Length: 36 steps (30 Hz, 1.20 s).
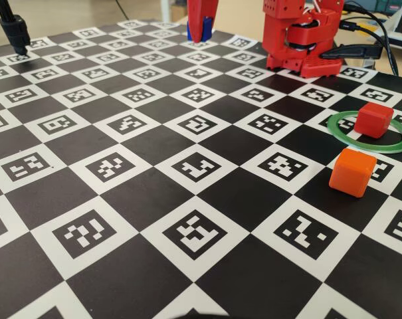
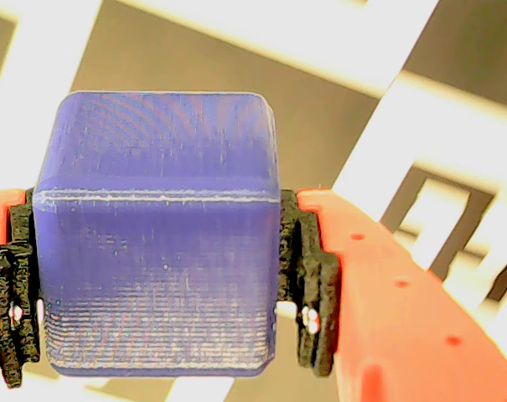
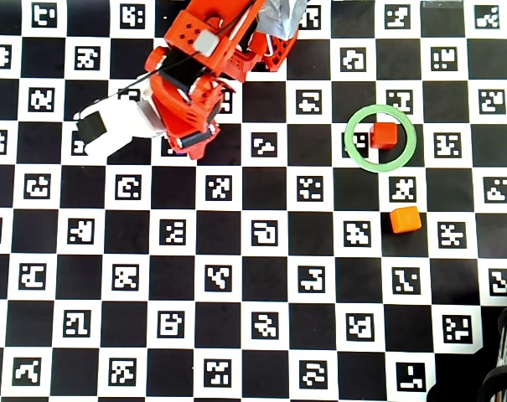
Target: Grab the red cube then put it in the green circle then put the blue cube on top and finally the orange cube on top
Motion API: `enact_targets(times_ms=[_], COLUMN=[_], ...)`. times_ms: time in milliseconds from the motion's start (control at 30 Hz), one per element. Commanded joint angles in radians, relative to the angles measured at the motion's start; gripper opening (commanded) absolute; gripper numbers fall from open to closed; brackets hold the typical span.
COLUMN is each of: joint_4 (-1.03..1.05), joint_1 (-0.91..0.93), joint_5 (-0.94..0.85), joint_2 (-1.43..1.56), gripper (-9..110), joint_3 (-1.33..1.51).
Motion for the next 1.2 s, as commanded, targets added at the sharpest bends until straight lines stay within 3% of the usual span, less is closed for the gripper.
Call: enact_targets(times_ms=[0, 533, 833, 1167], joint_4=[0.066, 0.181, 0.192, 0.147], joint_1=[-0.100, -0.522, -0.756, -1.031], joint_5=[0.169, 0.790, 1.273, 1.585], joint_2=[0.057, 0.063, -0.005, -0.083], gripper=[8, 8, 9, 6], joint_3=[-0.126, -0.212, -0.276, -0.344])
